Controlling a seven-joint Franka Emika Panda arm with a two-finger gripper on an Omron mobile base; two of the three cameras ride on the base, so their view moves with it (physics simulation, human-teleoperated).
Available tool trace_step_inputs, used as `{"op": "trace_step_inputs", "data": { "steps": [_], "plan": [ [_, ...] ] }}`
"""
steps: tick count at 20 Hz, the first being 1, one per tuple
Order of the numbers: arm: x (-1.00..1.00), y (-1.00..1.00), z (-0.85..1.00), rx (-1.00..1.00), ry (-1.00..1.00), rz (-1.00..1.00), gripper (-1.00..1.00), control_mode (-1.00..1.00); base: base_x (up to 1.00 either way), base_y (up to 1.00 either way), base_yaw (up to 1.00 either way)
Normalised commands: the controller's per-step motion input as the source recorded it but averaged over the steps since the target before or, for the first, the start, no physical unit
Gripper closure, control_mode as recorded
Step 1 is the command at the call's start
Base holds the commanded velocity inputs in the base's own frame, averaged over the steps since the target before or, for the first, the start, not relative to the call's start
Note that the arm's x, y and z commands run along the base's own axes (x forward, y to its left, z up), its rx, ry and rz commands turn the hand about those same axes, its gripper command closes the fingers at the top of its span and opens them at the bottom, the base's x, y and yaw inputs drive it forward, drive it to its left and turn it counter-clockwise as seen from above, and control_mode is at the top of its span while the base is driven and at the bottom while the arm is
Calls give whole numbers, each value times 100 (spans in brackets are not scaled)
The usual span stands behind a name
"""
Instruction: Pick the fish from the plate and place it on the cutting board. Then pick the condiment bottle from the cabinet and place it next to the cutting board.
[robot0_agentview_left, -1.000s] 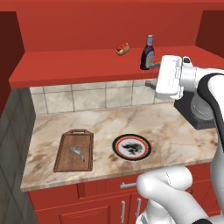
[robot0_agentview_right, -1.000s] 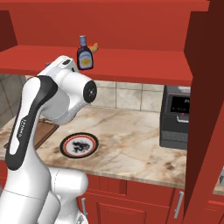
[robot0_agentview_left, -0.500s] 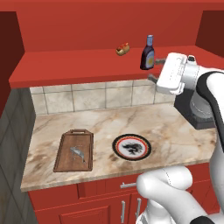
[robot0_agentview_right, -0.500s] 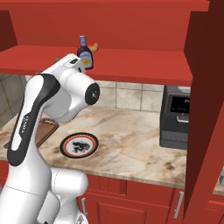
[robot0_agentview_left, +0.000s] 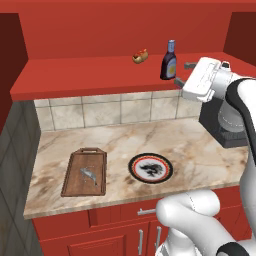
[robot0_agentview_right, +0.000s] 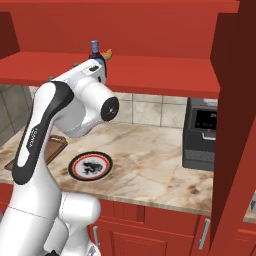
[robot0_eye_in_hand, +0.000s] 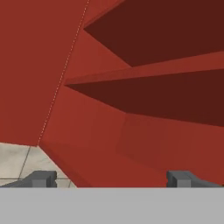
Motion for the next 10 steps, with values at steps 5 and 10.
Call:
{"op": "trace_step_inputs", "data": {
  "steps": [5,10],
  "plan": [
    [18,-11,1,8,0,-4,-100,-100,0,0,0],
    [16,-3,0,8,1,-1,-100,-100,0,0,0]
  ]
}}
